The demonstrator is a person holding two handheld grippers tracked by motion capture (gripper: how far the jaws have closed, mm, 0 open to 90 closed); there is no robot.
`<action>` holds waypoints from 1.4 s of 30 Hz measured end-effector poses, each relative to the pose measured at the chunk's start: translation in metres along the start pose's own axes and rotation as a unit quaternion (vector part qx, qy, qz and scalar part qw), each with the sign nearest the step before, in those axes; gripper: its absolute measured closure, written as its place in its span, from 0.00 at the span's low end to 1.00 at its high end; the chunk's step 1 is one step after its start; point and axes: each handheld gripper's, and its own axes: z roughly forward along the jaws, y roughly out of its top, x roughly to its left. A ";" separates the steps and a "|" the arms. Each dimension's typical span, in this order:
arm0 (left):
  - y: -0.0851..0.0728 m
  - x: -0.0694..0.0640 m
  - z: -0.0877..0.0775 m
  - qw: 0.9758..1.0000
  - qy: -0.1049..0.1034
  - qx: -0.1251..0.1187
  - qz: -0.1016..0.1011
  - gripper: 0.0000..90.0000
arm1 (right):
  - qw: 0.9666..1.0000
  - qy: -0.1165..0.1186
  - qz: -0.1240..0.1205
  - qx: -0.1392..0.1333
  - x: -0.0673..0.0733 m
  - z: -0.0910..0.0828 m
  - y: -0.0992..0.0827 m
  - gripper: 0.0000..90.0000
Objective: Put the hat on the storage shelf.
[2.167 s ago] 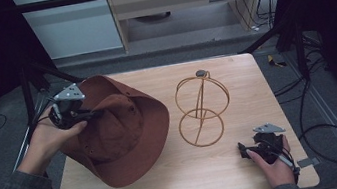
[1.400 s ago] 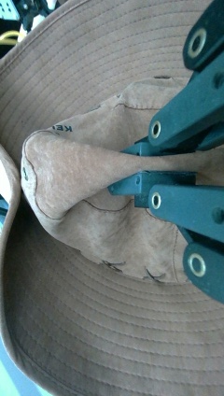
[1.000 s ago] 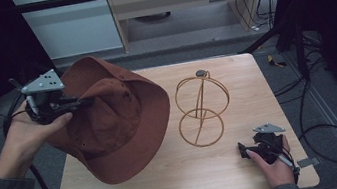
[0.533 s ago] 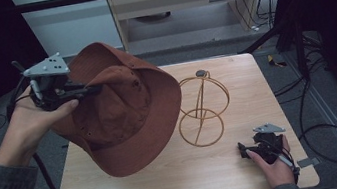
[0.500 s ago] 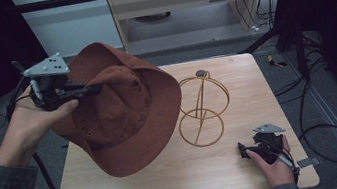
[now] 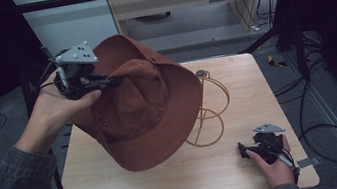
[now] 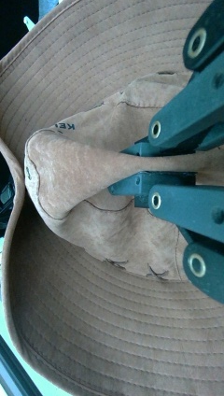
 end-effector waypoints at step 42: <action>0.109 -0.031 0.096 0.997 -0.024 0.035 0.068 0.98 | 1.000 0.000 0.000 -0.001 0.000 0.000 0.000 0.00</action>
